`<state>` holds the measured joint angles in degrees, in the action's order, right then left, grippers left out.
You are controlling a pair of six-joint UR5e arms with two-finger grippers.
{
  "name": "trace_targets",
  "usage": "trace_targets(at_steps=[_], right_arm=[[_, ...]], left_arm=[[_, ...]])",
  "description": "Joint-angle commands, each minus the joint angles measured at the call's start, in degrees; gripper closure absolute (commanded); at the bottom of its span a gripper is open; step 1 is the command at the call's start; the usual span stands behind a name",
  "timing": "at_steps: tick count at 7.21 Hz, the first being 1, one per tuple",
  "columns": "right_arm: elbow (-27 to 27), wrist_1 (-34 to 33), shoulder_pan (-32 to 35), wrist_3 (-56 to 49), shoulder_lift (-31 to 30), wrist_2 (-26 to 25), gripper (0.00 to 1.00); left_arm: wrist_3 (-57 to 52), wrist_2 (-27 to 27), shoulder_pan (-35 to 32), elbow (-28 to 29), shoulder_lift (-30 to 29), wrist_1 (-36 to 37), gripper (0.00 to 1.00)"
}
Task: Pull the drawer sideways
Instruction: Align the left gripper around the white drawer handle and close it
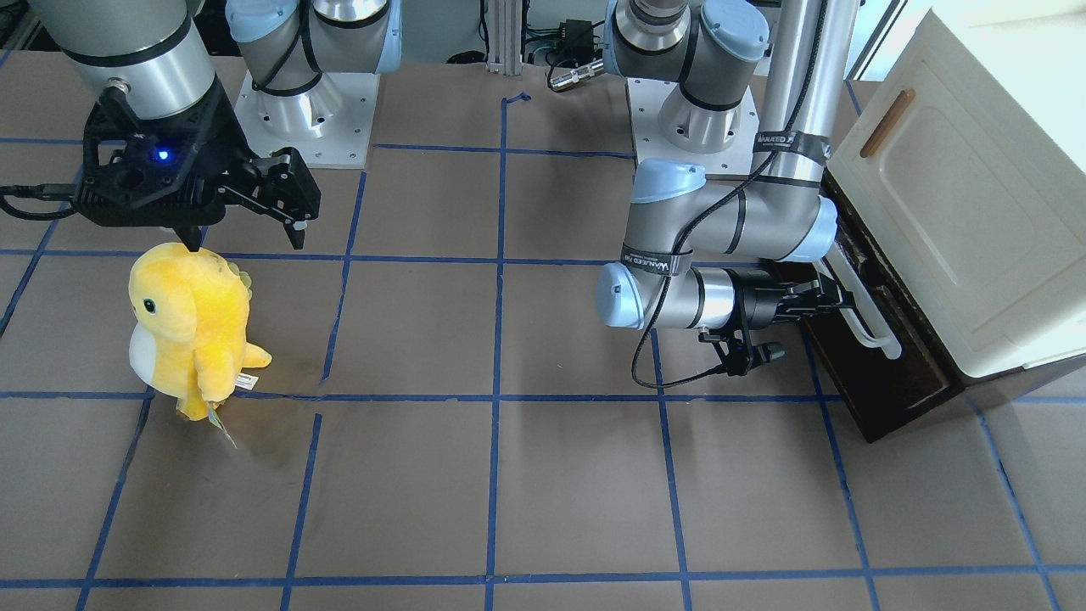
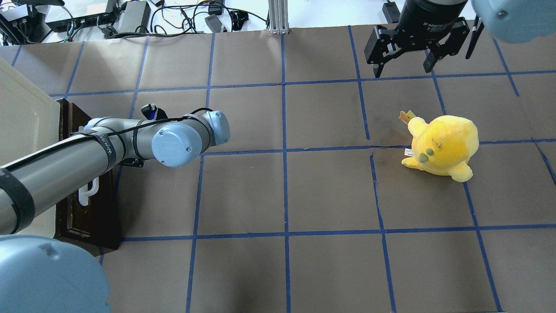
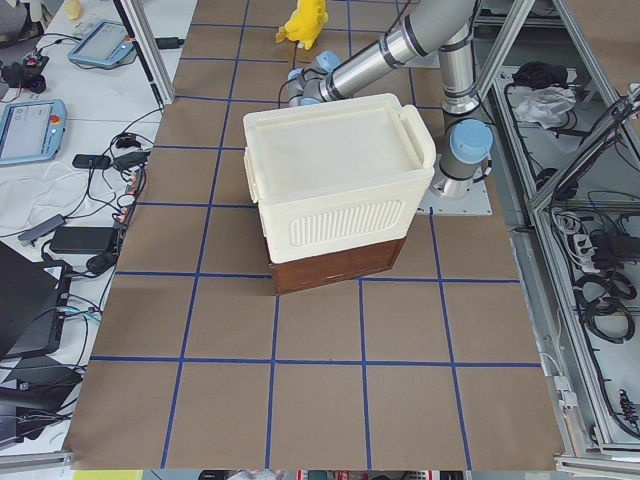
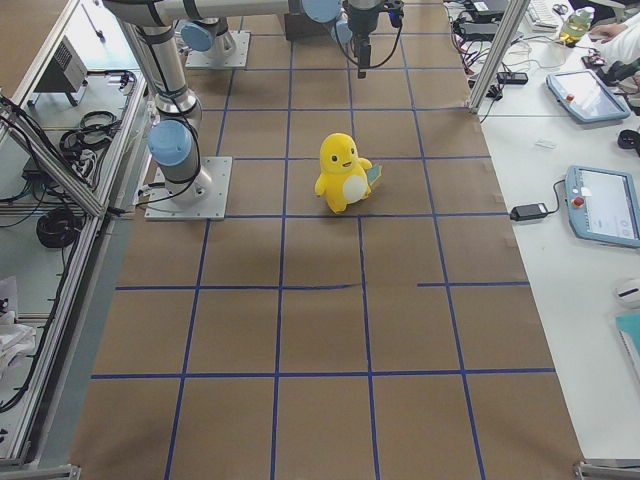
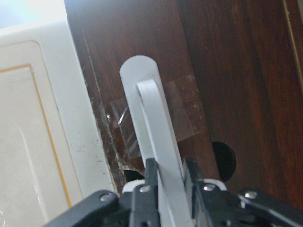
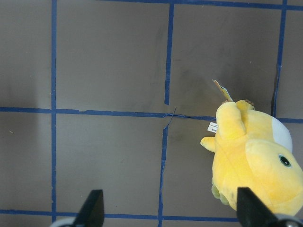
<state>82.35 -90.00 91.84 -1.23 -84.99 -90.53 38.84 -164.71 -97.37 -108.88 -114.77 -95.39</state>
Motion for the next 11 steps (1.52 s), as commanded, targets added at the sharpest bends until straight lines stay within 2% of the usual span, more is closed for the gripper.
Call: trace_targets(at_steps=[1, 11], right_arm=[[0.0, 0.0, 0.0, 0.0, 0.0, 0.0, 0.0], [0.0, 0.0, 0.0, 0.0, 0.0, 0.0, 0.0]], left_arm=[[0.0, 0.0, -0.8, 0.2, -0.3, 0.0, 0.73], [0.0, 0.0, -4.7, 1.6, -1.1, 0.5, 0.77]])
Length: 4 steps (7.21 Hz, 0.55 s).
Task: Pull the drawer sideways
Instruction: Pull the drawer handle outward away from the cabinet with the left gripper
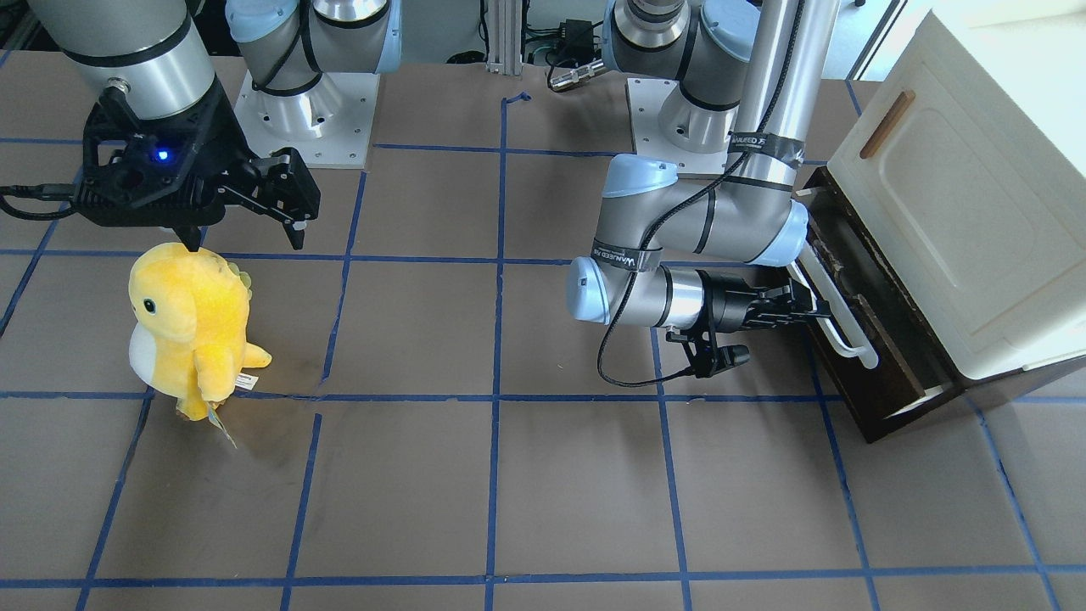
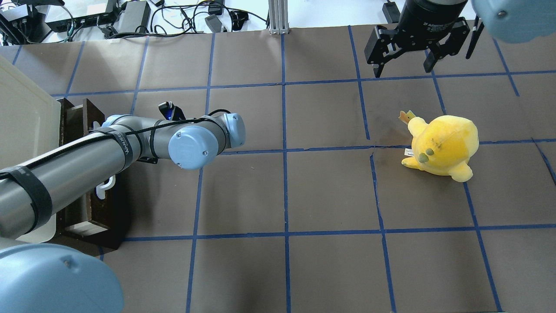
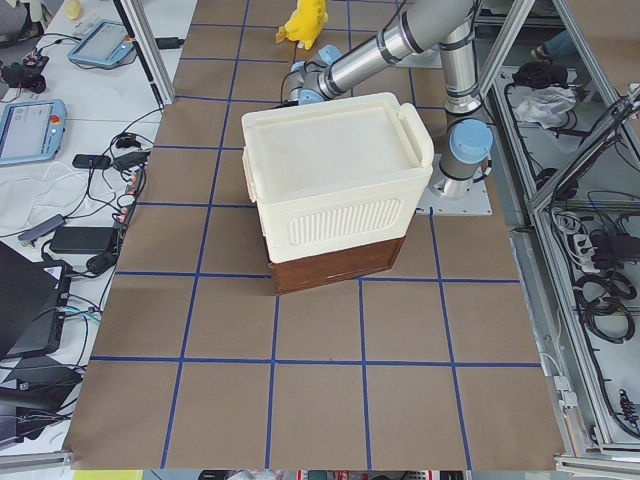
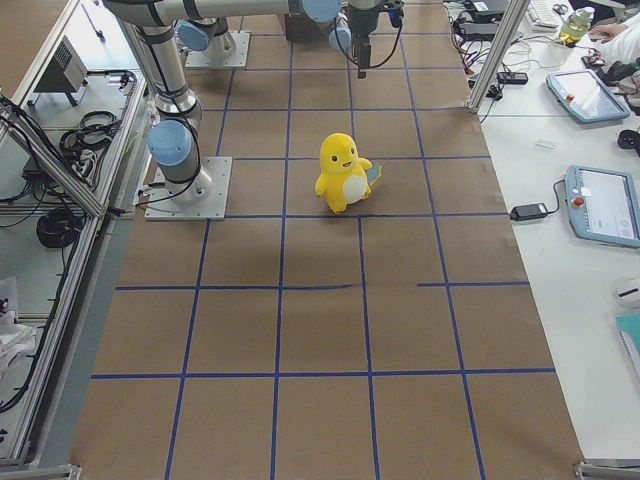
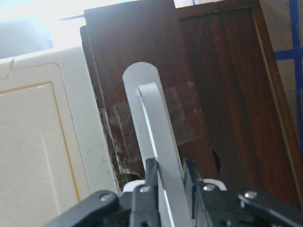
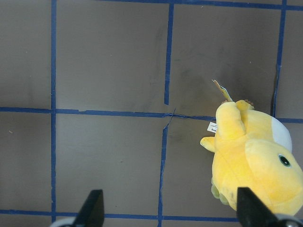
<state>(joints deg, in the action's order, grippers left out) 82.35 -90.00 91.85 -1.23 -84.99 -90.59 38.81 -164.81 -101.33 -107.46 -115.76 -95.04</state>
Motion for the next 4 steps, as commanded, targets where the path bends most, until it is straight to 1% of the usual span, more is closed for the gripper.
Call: trace_targets(at_steps=[1, 4], right_arm=[[0.0, 0.0, 0.0, 0.0, 0.0, 0.1, 0.0], [0.0, 0.0, 0.0, 0.0, 0.0, 0.0, 0.0]], left_arm=[[0.0, 0.1, -1.1, 0.2, 0.0, 0.1, 0.78], [0.0, 0.1, -2.4, 0.6, -0.1, 0.1, 0.78]])
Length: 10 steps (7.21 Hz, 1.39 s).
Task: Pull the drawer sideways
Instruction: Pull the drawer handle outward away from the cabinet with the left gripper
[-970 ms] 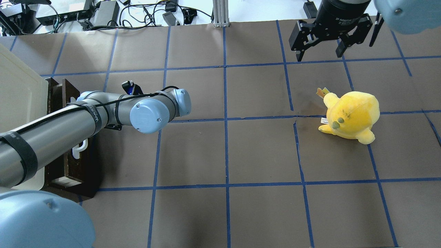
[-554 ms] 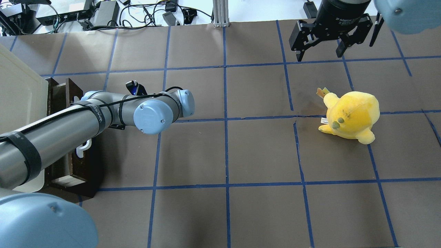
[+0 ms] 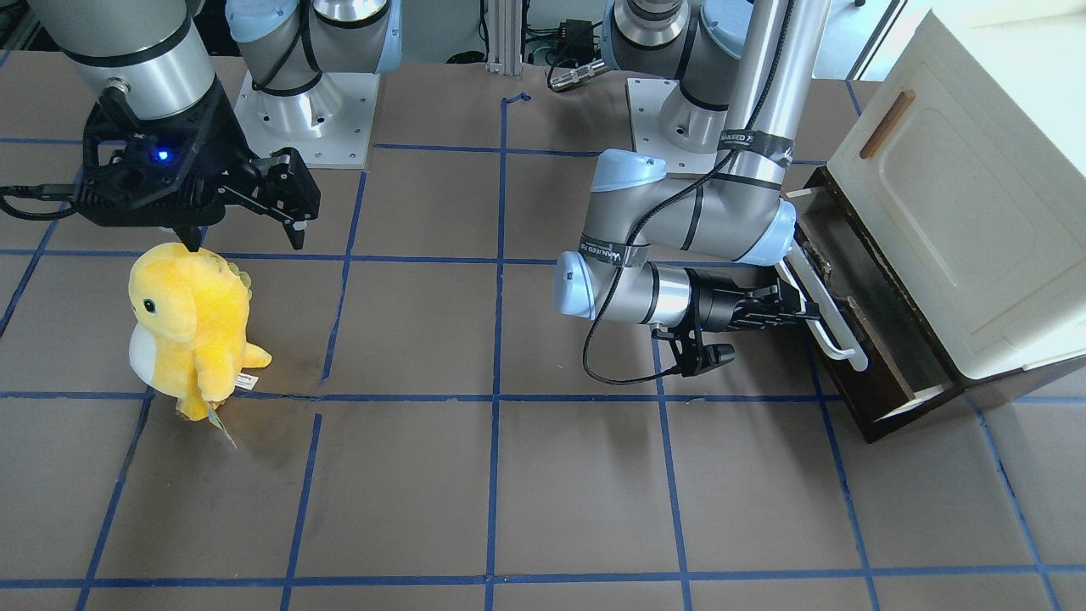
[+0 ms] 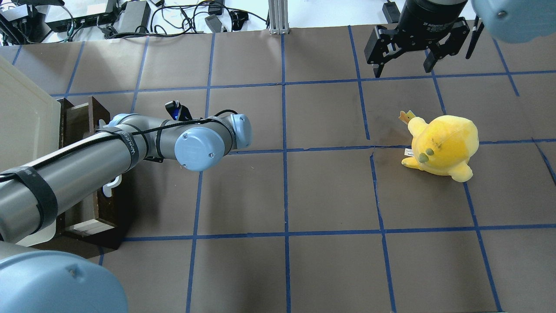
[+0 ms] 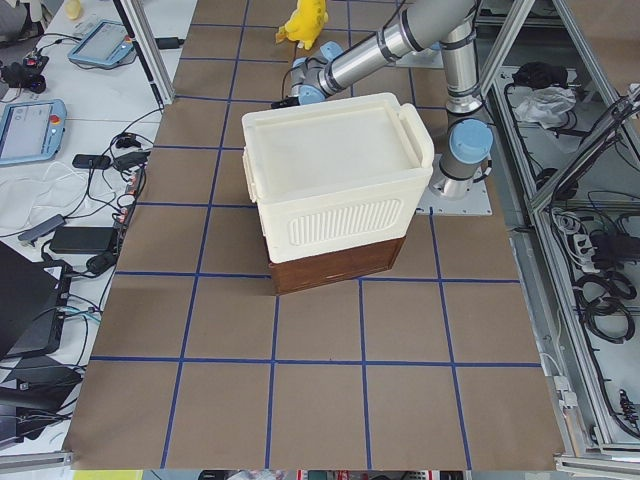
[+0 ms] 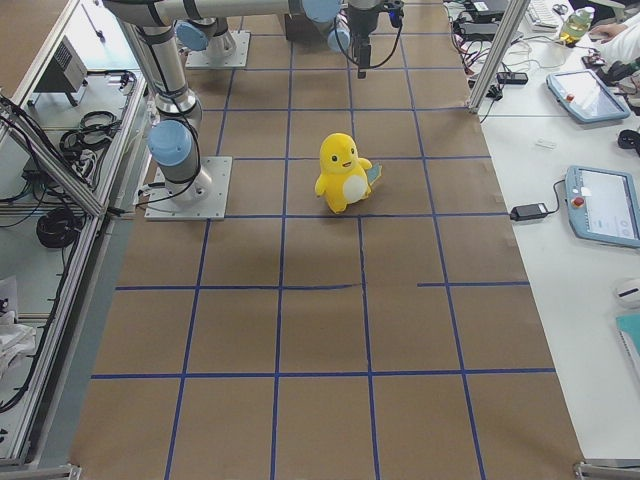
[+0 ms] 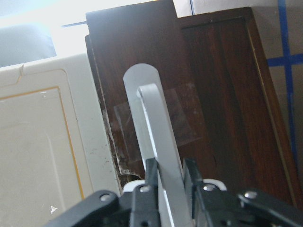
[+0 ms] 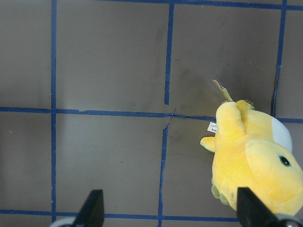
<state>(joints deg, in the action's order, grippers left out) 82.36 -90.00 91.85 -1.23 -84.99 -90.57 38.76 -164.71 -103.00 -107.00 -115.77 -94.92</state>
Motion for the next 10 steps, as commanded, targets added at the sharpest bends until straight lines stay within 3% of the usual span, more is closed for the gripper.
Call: trace_targets(at_steps=[1, 10], right_arm=[[0.0, 0.0, 0.0, 0.0, 0.0, 0.0, 0.0], [0.0, 0.0, 0.0, -0.1, 0.0, 0.0, 0.0]], left_arm=[[-0.1, -0.1, -1.0, 0.1, -0.1, 0.0, 0.78], [-0.9, 0.3, -3.4, 1.6, -0.4, 0.0, 0.78]])
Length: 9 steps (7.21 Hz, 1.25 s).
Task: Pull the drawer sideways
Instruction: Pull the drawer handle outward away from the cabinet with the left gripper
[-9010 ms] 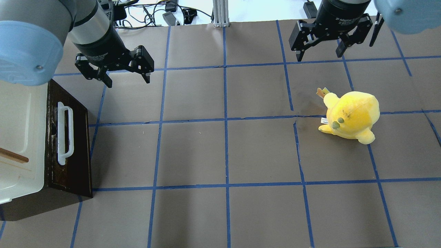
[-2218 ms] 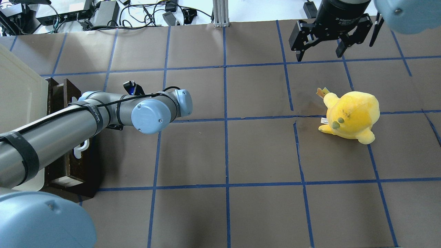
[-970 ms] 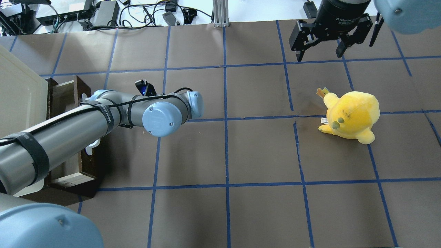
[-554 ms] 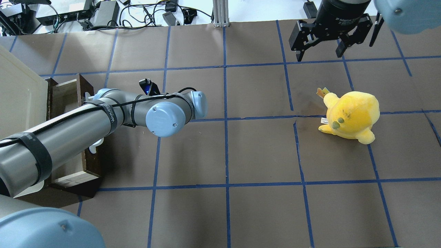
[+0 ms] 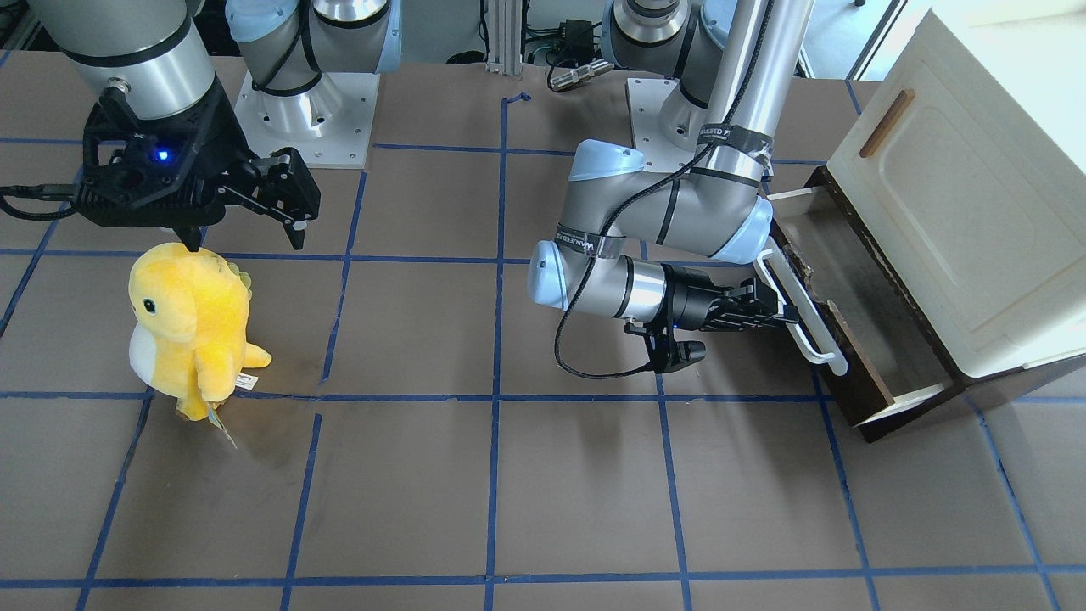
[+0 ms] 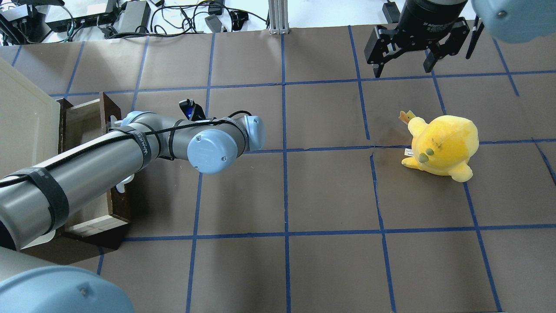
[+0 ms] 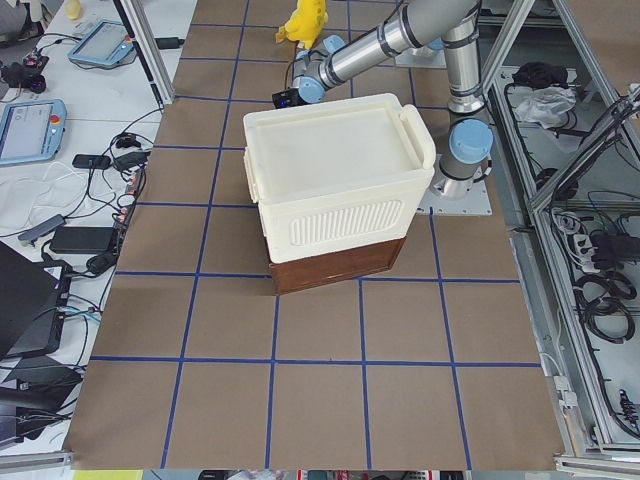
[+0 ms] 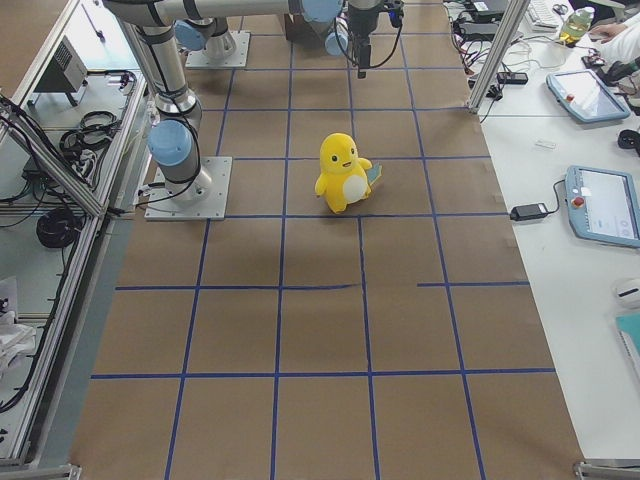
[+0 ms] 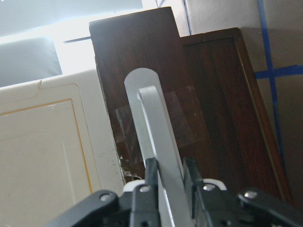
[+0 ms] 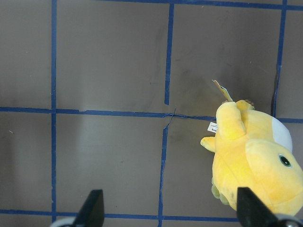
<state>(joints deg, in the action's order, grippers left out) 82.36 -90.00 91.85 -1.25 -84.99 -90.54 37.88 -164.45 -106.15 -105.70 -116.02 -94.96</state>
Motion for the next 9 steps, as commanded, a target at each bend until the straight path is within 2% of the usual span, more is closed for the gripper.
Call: trace_targets(at_steps=[1, 3, 4, 5, 7, 9], right_arm=[[0.0, 0.0, 0.0, -0.1, 0.0, 0.0, 0.0], [0.0, 0.0, 0.0, 0.0, 0.0, 0.0, 0.0], [0.0, 0.0, 0.0, 0.0, 0.0, 0.0, 0.0], [0.0, 0.0, 0.0, 0.0, 0.0, 0.0, 0.0], [0.0, 0.0, 0.0, 0.0, 0.0, 0.0, 0.0], [0.0, 0.0, 0.0, 0.0, 0.0, 0.0, 0.0]], left_arm=[[0.0, 0.0, -0.4, 0.5, -0.2, 0.0, 0.78], [-0.1, 0.0, -0.6, 0.6, -0.3, 0.0, 0.78], [0.0, 0.0, -0.8, 0.6, -0.4, 0.1, 0.7], [0.0, -0.1, -0.8, 0.7, -0.4, 0.1, 0.01], [0.1, 1.3, -0.9, 0.8, 0.3, 0.1, 0.0], [-3.1, 11.7, -1.3, 6.6, 3.0, -0.4, 0.0]])
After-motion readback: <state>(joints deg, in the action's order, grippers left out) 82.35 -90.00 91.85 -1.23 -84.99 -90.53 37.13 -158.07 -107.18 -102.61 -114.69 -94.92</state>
